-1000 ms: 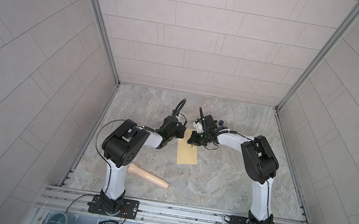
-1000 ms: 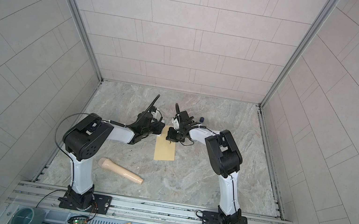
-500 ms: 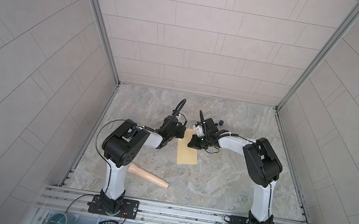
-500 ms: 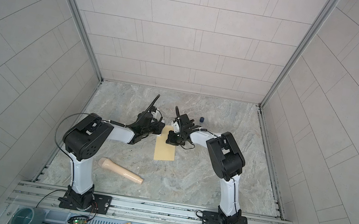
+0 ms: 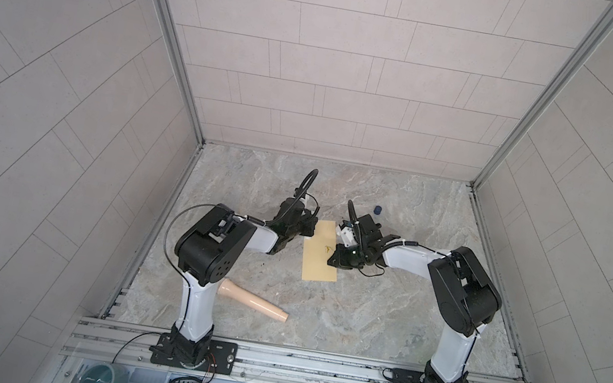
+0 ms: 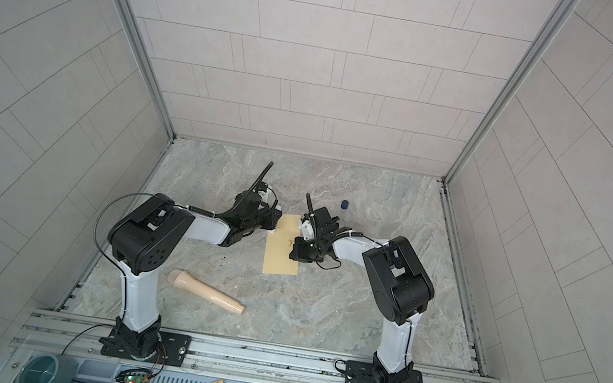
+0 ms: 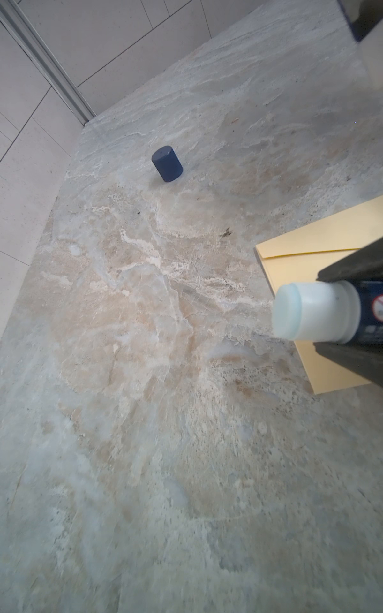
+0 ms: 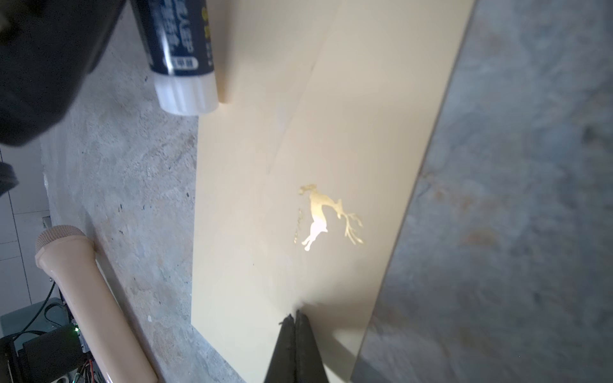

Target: Place the letter into the envelope and seal it

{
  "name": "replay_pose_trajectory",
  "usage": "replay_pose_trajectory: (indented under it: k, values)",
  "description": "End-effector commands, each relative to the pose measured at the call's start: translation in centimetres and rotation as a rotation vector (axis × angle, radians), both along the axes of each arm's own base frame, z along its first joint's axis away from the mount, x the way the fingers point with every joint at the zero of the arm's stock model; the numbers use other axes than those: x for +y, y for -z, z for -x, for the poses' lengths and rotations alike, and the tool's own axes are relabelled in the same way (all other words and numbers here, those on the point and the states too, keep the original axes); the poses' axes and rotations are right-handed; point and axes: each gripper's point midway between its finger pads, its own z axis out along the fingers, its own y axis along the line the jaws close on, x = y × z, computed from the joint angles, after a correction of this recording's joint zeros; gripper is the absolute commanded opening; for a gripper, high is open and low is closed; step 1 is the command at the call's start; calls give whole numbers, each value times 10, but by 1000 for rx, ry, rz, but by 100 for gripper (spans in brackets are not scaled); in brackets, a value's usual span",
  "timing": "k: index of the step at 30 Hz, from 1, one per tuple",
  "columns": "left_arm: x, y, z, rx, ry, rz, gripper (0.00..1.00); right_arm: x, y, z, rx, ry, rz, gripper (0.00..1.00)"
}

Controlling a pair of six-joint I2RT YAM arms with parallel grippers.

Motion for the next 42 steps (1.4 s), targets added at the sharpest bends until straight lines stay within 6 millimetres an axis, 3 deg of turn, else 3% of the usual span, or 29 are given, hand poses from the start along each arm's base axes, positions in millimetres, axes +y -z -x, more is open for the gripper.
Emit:
replay_pose_trajectory:
  k: [1, 7, 18, 35, 39, 42]
  values:
    - [7, 25, 6, 63, -4, -44, 0, -21, 27, 27, 85, 2, 100, 0]
    - [7, 25, 6, 64, -5, -40, 0, -14, 25, 19, 79, 17, 75, 0]
    - [7, 27, 7, 70, -4, -41, 0, 12, 13, -16, 50, 60, 2, 0]
    - [8, 30, 9, 74, -2, -42, 0, 25, 26, -43, 53, 86, 6, 0]
    - [7, 25, 8, 71, -1, -35, 0, 29, 14, -47, 35, 82, -17, 0]
    - [6, 14, 8, 59, 4, -25, 0, 33, -11, -55, -17, 75, -54, 0]
